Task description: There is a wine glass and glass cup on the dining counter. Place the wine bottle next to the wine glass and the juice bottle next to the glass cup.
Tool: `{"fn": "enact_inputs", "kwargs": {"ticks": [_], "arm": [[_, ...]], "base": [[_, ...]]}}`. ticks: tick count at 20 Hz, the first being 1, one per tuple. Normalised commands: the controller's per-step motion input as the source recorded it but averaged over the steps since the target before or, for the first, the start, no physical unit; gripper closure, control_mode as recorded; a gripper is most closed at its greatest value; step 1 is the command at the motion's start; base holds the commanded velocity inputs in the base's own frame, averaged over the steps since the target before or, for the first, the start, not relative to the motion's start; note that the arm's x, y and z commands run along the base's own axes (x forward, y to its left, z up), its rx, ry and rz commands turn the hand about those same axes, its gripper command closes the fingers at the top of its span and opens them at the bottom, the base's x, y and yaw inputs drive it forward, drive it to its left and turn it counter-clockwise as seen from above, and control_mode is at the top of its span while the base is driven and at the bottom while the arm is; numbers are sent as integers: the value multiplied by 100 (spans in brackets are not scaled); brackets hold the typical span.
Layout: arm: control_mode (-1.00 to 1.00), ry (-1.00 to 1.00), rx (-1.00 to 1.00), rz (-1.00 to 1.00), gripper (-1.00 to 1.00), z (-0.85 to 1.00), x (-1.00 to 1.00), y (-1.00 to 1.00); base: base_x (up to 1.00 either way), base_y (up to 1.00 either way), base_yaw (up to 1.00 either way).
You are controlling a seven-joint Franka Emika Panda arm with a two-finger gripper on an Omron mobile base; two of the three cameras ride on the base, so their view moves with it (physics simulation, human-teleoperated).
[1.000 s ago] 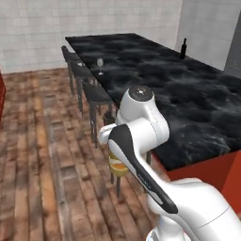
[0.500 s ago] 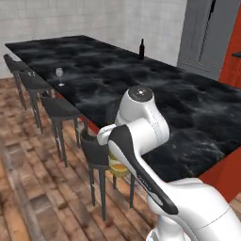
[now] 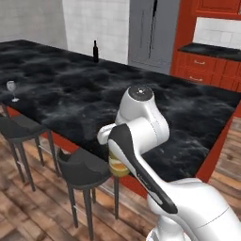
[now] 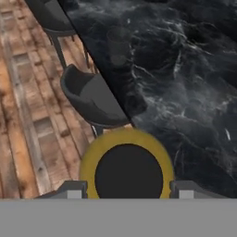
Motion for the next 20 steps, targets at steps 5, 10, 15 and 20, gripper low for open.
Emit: {"fn": "enact_inputs", "kwargs": {"ticks": [5, 10, 15, 20], "arm": [[100, 0, 0, 0, 100, 0, 0, 0], [100, 0, 0, 0, 100, 0, 0, 0], [100, 0, 0, 0, 100, 0, 0, 0], [100, 0, 0, 0, 100, 0, 0, 0]], "base": [[1, 58, -37], [1, 59, -26], [-1, 66, -29], [0, 60, -34]]}}
